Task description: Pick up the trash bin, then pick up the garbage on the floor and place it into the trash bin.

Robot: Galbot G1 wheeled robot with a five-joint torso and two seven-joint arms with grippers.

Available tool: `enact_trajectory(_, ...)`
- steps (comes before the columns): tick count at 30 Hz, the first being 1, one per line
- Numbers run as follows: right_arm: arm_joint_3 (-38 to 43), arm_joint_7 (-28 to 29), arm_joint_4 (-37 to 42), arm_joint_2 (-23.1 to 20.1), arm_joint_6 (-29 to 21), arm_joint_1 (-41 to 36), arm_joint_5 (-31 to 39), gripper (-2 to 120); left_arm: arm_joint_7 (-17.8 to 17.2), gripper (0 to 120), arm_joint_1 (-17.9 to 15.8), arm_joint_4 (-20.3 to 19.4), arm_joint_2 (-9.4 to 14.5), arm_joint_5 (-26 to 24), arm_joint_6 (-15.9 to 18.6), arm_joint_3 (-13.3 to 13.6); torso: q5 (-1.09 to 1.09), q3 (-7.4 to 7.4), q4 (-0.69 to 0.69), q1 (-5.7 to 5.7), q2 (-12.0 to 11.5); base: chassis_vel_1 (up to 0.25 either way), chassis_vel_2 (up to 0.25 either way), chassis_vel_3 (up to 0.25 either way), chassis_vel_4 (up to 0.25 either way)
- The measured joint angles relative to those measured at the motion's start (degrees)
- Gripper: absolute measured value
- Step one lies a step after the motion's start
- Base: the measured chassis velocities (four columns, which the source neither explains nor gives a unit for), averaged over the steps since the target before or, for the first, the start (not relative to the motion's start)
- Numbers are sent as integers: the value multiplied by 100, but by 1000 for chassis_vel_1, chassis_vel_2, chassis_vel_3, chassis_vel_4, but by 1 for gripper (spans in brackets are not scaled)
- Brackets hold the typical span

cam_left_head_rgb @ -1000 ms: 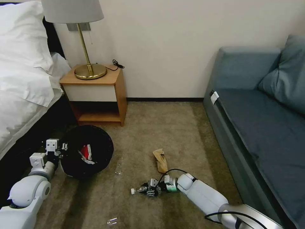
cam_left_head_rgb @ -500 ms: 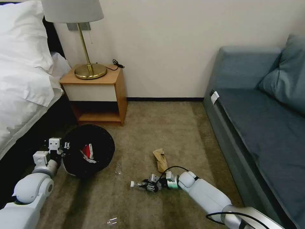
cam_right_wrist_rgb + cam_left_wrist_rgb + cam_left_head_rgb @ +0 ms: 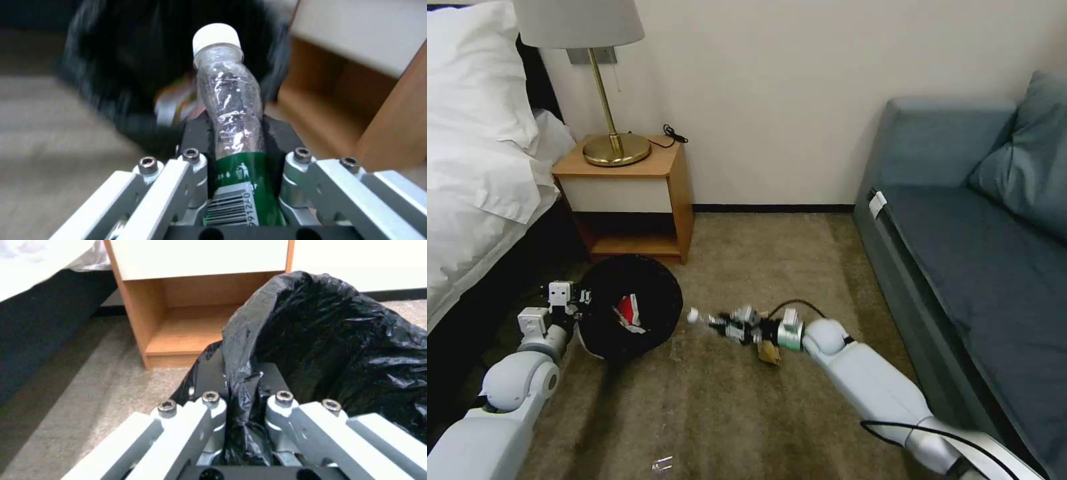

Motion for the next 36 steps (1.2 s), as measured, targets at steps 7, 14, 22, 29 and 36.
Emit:
enact_trajectory(7,-36,84,-51,320,-83,356,409,17,21,6,-216,104,-96,-71,-62,214,-1,1,0,0,0,0,0,0,0)
enact_trajectory(14,-328,274,-347,874,-204,625,684,16,39,6,-376,172,-102,-204,-97,309,-2,1,0,0,0,0,0,0,0)
enact_trajectory(22,-584,747,-914,1669,-208,752,656,19,38,6,-380,174,-51,-274,-106,303,-2,0,1,1,0,0,0,0,0)
enact_trajectory(29,-779,1069,-886,1765,-172,727,623,47,58,6,-287,166,-42,-268,-134,251,-2,0,0,0,0,0,0,0,0)
enact_trajectory(36,-809,1094,-807,1648,-165,655,608,70,82,5,-214,179,-27,-240,-174,185,-1,0,-1,0,0,0,0,0,0)
